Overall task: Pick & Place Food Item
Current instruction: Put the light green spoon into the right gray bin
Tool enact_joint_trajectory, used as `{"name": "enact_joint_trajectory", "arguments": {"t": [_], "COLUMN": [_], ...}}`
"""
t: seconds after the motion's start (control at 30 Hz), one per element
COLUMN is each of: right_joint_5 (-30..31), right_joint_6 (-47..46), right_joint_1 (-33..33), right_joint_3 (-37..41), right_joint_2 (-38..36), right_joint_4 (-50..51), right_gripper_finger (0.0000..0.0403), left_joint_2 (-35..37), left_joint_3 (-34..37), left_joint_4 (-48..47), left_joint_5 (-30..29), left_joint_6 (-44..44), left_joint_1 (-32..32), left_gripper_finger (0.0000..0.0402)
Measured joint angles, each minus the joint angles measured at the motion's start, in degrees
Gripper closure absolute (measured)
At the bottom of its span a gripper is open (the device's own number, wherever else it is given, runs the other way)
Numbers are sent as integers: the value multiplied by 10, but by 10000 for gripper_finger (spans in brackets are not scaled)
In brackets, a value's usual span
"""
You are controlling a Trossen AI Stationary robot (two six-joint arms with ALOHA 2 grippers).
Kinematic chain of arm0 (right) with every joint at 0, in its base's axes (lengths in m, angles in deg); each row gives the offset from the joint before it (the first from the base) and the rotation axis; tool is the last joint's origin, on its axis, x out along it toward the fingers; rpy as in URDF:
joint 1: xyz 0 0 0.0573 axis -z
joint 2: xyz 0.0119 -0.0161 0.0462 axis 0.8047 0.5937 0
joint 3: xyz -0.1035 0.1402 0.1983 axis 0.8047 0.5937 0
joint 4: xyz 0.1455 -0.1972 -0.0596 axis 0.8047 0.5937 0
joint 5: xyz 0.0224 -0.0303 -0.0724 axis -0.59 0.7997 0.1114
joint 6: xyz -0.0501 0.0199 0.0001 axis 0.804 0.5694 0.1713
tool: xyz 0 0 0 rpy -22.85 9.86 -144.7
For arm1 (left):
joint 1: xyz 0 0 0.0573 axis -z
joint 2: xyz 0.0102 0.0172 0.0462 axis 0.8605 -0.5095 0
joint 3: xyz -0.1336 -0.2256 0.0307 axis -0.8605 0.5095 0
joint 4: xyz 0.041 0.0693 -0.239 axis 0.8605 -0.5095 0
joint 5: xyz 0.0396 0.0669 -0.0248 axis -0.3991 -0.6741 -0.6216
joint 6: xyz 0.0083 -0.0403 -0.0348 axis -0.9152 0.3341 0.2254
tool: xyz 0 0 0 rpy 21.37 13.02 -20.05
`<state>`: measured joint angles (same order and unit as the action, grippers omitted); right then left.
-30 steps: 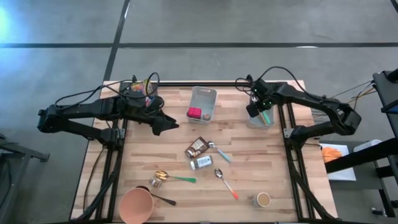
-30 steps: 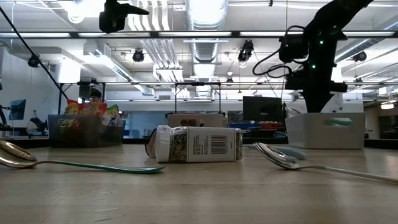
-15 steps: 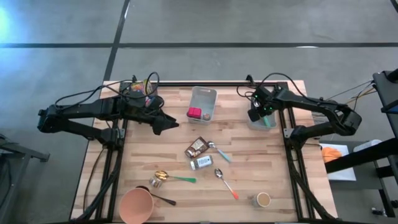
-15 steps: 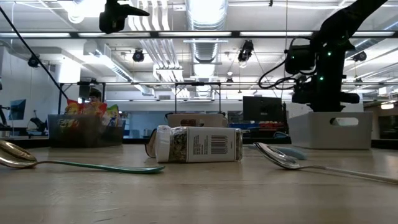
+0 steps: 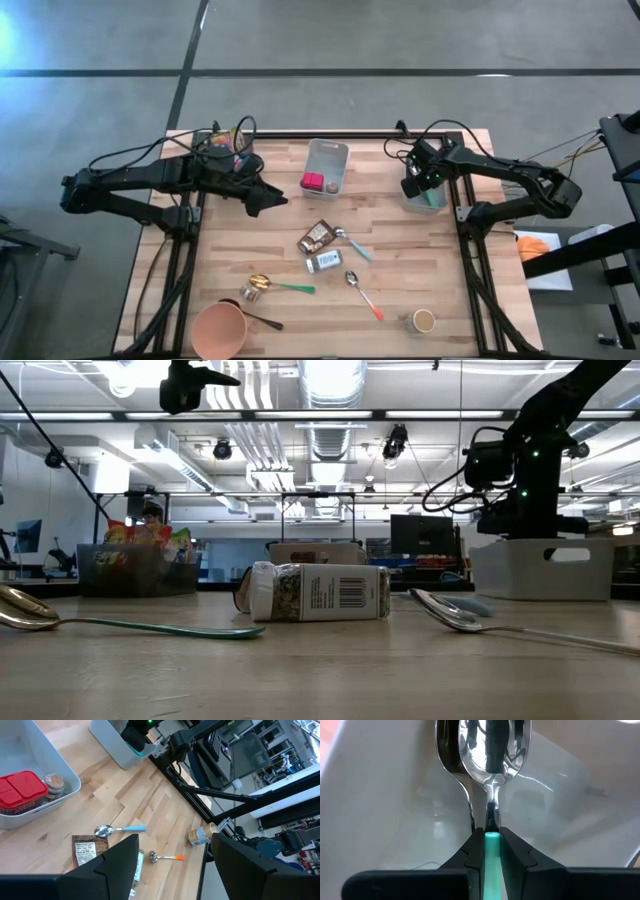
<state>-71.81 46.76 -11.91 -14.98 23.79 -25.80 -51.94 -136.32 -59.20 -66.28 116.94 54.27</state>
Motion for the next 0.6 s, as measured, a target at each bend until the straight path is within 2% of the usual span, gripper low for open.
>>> {"name": "enact_joint_trajectory", "arguments": {"t": [0.23,0.4,0.6], "right_joint_5": [-4,-4,-9], "right_joint_6": [-1,-1,3], "right_joint_1": [0,0,0], "right_joint_3": [0,1,0], "right_joint_2": [0,0,0], "right_joint_4": [-2,-3,-3], "right_gripper_finger": [371,322,290], "left_joint_2": [0,0,0], "left_joint_3": [0,0,0], "left_joint_4": [0,0,0], "left_joint_5": [0,0,0], "left_joint_6": [0,0,-1], "left_joint_1": [0,0,0], "left_gripper_finger": [150,150,150]}}
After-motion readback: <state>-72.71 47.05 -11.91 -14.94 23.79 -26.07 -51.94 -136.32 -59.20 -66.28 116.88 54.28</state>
